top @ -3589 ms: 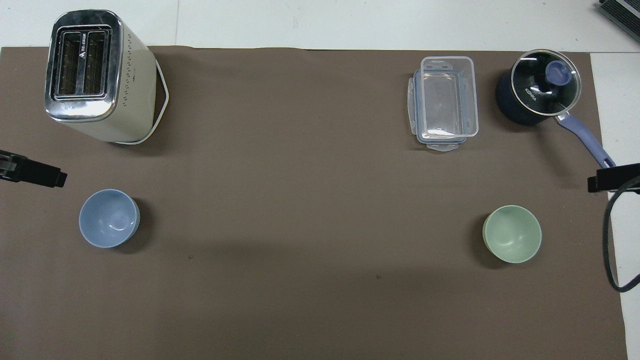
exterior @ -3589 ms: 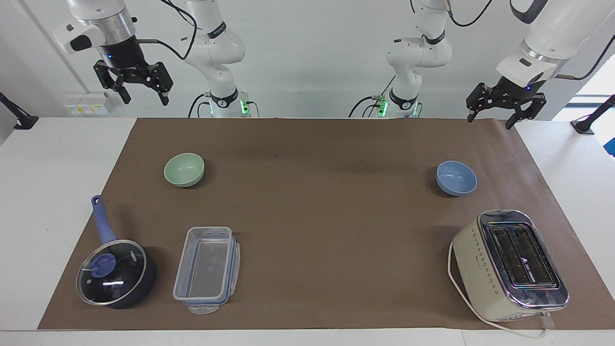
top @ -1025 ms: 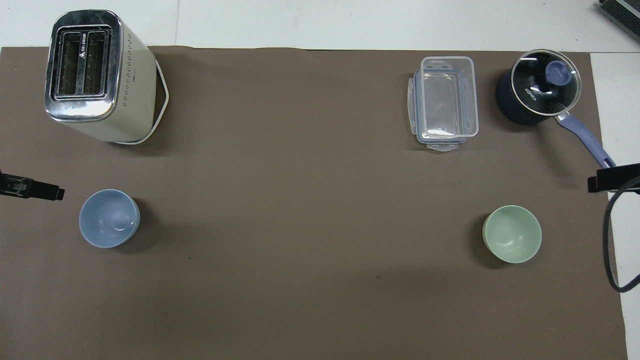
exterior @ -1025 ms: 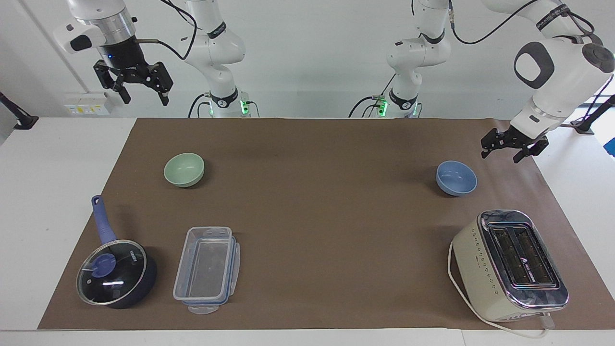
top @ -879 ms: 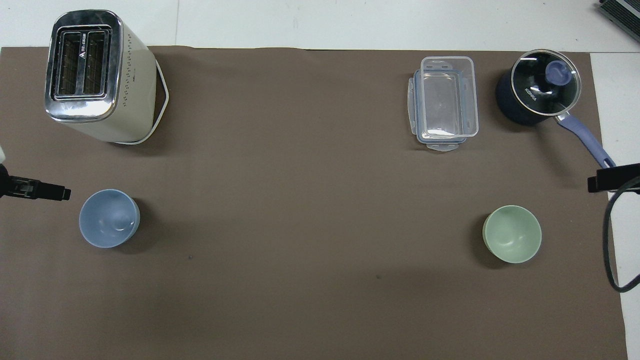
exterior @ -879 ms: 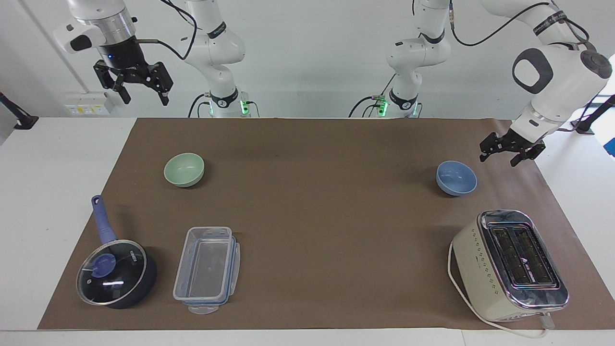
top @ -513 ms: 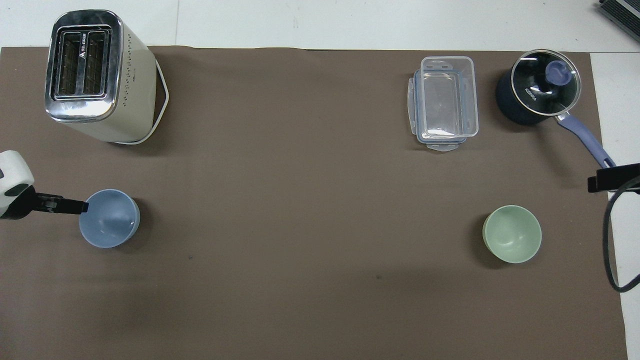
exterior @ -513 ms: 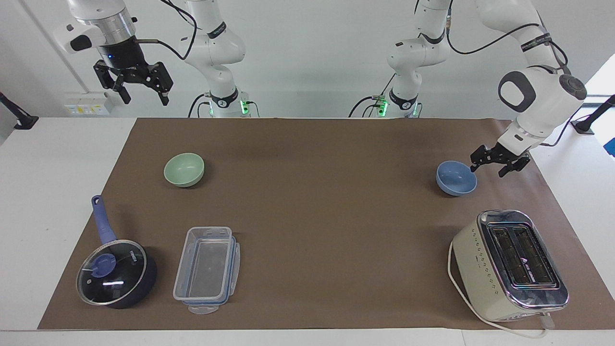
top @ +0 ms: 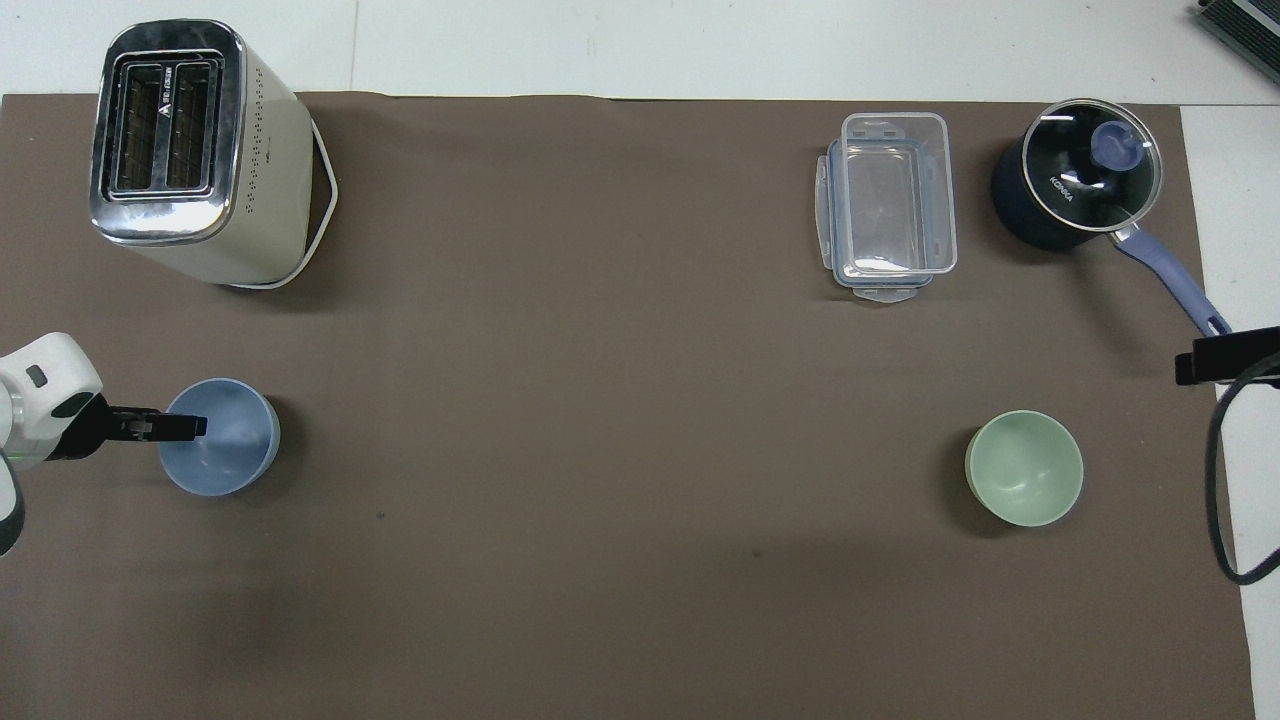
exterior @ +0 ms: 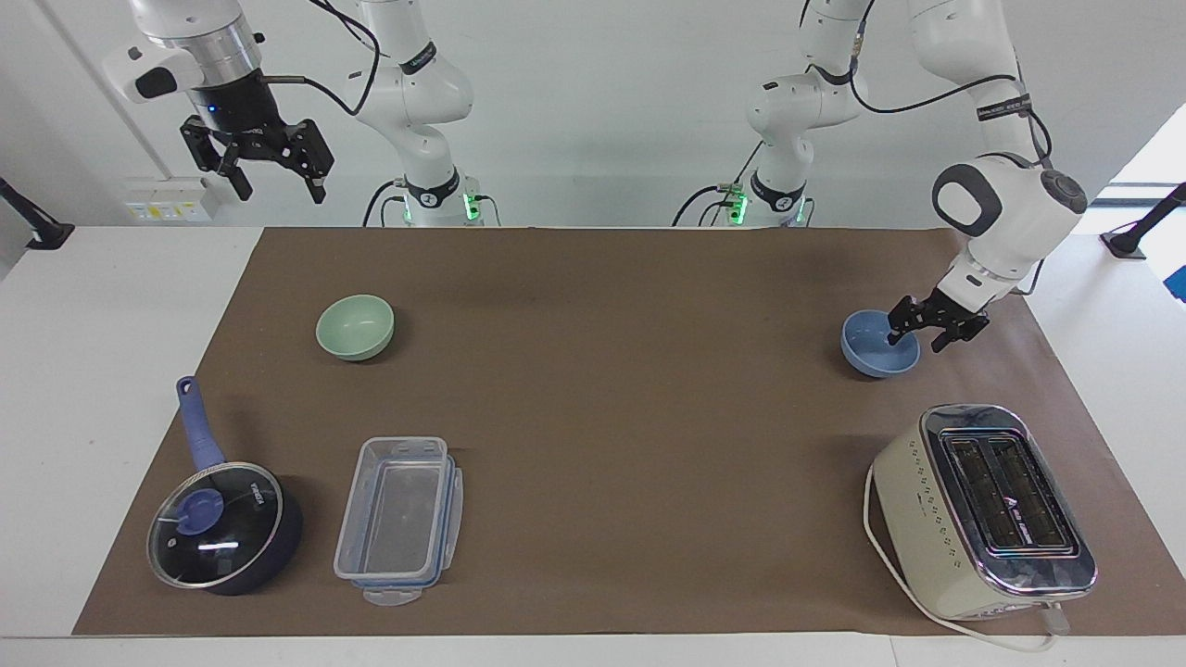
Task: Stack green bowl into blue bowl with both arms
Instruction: 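Reach the left gripper to the blue bowl rim and grasp it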
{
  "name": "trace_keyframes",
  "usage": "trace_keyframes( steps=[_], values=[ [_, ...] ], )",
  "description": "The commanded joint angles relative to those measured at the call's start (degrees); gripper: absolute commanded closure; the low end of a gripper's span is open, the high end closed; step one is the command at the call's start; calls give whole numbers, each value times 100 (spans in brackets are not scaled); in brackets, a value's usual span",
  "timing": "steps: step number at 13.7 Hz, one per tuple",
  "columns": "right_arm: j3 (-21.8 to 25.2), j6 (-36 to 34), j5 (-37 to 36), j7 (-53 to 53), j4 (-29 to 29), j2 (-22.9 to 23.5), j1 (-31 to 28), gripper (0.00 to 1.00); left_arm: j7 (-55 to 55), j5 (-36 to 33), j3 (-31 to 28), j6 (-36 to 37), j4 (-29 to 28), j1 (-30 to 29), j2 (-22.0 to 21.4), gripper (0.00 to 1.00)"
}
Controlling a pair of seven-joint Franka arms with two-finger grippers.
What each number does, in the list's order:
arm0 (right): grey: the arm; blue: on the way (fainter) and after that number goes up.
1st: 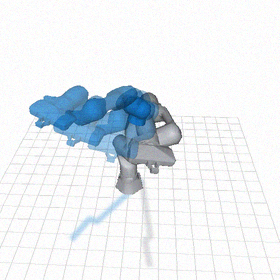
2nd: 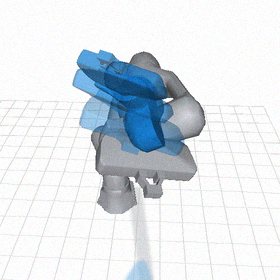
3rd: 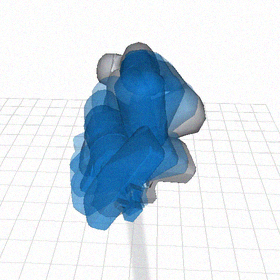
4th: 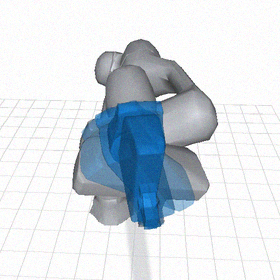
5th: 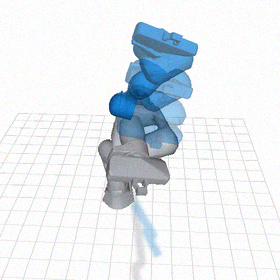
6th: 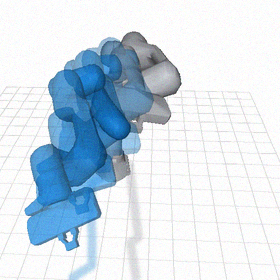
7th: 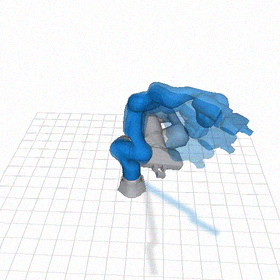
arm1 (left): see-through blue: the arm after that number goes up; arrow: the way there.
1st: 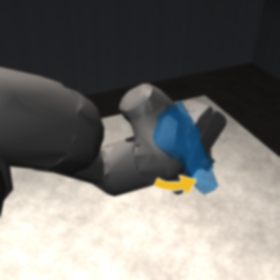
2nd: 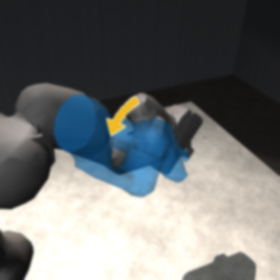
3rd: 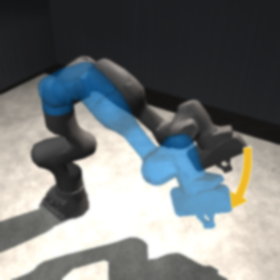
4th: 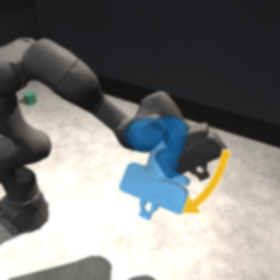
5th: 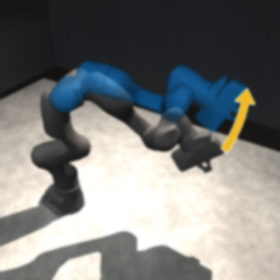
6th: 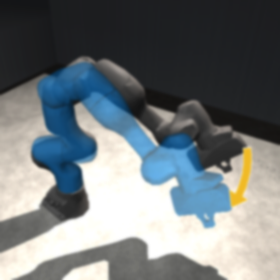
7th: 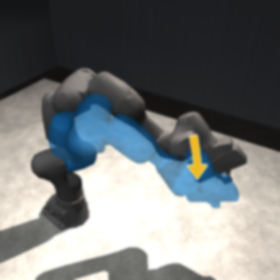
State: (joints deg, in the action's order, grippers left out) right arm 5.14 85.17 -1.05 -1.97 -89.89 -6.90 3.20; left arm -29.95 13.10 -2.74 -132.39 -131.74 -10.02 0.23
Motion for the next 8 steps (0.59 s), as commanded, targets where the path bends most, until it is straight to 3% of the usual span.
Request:
trace_keyframes(
  steps=[1, 4, 5, 6, 7, 8],
  values=[
    [-22, 35, 8, 127, -72, -66, -47, 0, -99, 298, 36, -296, -185, -44, 108, 26],
    [-30, 35, 8, 127, -72, -66, -47, 0, -99, 307, 36, -288, -194, -61, 100, 49],
    [-30, 35, 8, 127, -72, -66, -47, 0, -99, 307, 36, -288, -194, -61, 100, 66],
    [-30, 35, 8, 127, -72, -66, -47, 0, -134, 307, 36, -288, -185, -70, 100, 91],
    [-30, 35, 8, 127, -72, -66, -47, 0, -212, 307, 36, -296, -185, -61, 100, 100],
    [-30, 35, 8, 127, -72, -66, -47, 0, -361, 307, 36, -296, -168, -61, 109, 100]
  ],
)
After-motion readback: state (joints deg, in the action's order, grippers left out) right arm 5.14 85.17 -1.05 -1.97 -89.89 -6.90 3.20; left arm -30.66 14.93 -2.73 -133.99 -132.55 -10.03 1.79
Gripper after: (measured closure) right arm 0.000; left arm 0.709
